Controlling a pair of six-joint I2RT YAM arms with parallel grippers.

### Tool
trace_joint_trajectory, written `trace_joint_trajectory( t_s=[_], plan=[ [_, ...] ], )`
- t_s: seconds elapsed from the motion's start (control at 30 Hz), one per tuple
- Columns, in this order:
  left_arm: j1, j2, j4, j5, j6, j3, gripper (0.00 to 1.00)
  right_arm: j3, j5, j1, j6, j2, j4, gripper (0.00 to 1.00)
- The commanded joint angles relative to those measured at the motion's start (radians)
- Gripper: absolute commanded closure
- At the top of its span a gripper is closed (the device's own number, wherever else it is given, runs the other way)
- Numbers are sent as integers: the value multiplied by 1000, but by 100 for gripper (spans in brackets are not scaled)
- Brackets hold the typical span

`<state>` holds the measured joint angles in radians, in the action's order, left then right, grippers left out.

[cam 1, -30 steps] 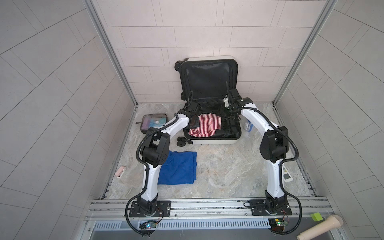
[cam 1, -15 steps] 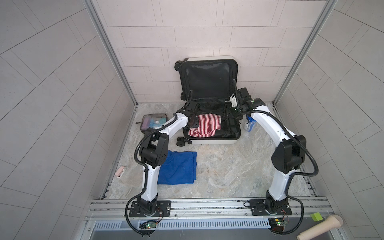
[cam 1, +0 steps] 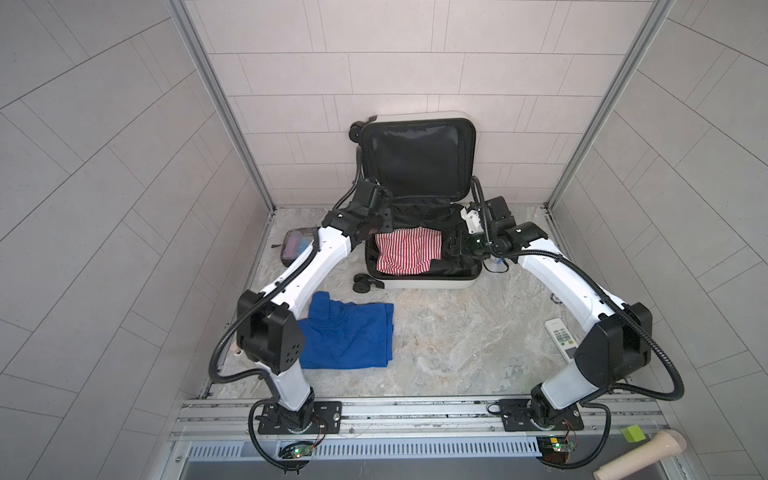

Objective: Pack the luggage
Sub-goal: 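Move both grippers down to the blue T-shirt's edges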

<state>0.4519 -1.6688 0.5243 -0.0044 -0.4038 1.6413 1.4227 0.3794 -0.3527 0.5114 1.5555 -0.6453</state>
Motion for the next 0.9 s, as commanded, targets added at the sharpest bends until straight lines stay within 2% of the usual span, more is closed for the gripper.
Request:
trace_joint_trajectory(
  t_s=[0.0,0.1,0.23,0.37,0.57,0.7,0.77,0.87],
  plan=[
    [4,135,-97,4,29,-102,50,-80,-6,-57,34,-79,81,31],
    [2,244,-123,-12,39,-179,47,-142,-41,-127,53,-115,114,31],
    [1,362,-122,-12,33,-273,36,-212,-83,-237,86,-130,155,31],
    [-1,464,-72,-35,-1,-372,32,-257,-146,-352,124,-127,193,28],
    [-3,676,-26,-118,-109,-633,21,-324,-173,-488,197,-73,287,26],
    [-4,801,22,-153,-201,-790,17,-341,-171,-555,239,-6,333,25],
    [-5,852,46,-175,-243,-849,0,-345,-169,-582,258,30,351,25],
    [-7,925,82,-196,-298,-914,0,-351,-162,-614,289,84,390,25]
  ],
)
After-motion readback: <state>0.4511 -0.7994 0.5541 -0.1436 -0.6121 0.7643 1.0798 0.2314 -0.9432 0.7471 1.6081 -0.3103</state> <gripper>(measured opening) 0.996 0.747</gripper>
